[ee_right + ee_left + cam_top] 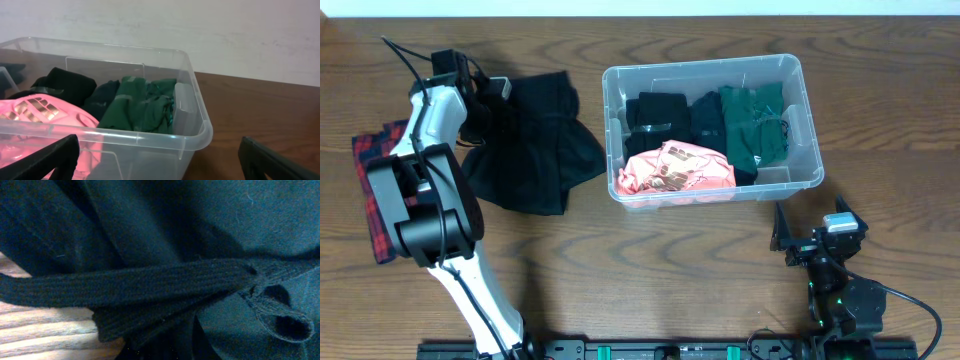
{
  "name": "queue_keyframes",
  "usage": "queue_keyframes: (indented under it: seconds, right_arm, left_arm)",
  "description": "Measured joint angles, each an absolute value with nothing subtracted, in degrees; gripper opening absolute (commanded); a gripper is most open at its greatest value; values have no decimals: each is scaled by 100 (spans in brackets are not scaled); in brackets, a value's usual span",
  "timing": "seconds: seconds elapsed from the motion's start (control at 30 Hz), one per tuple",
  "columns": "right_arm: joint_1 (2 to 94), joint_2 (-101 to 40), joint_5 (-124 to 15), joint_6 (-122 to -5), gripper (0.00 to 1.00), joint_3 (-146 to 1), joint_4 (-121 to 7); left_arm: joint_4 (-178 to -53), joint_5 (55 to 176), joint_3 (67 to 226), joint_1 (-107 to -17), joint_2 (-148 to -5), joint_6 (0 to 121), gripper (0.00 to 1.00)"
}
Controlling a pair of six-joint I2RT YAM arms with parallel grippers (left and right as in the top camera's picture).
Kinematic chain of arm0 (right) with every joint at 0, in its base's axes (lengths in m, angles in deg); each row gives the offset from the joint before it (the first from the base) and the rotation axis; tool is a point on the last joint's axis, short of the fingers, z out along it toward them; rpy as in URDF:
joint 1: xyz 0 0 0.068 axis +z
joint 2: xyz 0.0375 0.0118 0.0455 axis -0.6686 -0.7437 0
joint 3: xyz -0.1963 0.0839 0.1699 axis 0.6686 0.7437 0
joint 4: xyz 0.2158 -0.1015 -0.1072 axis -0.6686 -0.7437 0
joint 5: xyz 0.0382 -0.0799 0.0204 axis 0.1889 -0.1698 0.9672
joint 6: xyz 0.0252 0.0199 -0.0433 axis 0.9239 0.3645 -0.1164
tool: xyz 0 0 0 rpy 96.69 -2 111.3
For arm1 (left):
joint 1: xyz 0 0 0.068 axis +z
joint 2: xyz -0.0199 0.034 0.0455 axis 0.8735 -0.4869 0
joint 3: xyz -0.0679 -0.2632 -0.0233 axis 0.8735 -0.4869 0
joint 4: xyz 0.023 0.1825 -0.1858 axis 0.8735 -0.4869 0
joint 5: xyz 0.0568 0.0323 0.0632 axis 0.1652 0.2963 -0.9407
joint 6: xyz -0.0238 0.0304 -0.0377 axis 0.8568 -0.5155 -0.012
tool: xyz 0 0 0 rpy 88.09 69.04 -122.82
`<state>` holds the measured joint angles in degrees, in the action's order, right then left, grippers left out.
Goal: Pack container
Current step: 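Lower the left gripper and grasp the black bag's drawstring top, then lift the black bag and carry it right over the bin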
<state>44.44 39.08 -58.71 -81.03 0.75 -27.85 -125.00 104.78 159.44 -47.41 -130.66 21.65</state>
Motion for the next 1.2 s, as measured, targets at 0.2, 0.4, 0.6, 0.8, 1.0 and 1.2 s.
queue_keyframes:
  seconds: [0.2,0.4,0.6,0.8,1.0,1.2]
  right_arm:
    - [4444,3908,-5873,-8103,99,75,-2785]
    - [4444,3908,-5871,-8103,99,75,-2785]
    - [4444,3908,-5873,-8103,99,75,-2785]
    - [4444,3908,-5873,-8103,99,75,-2785]
    - [4444,3908,-5871,-8103,99,75,-2785]
    - [4444,3908,-5871,-8103,99,75,-2785]
  left_arm:
    - [-12629,10268,16022,-4802,-12972,2397,6]
    - [-12791,10006,15810,-4816,-12446,2742,6]
    - [-12791,10115,15747,-4827,-11038,2522,6]
    - [-12354,10130,15747,-5065,-9777,2342,6]
    - [-11902,10172,15747,-5939,-9032,1853,6]
    - [-11856,10329,15747,-7111,-8876,1022,6]
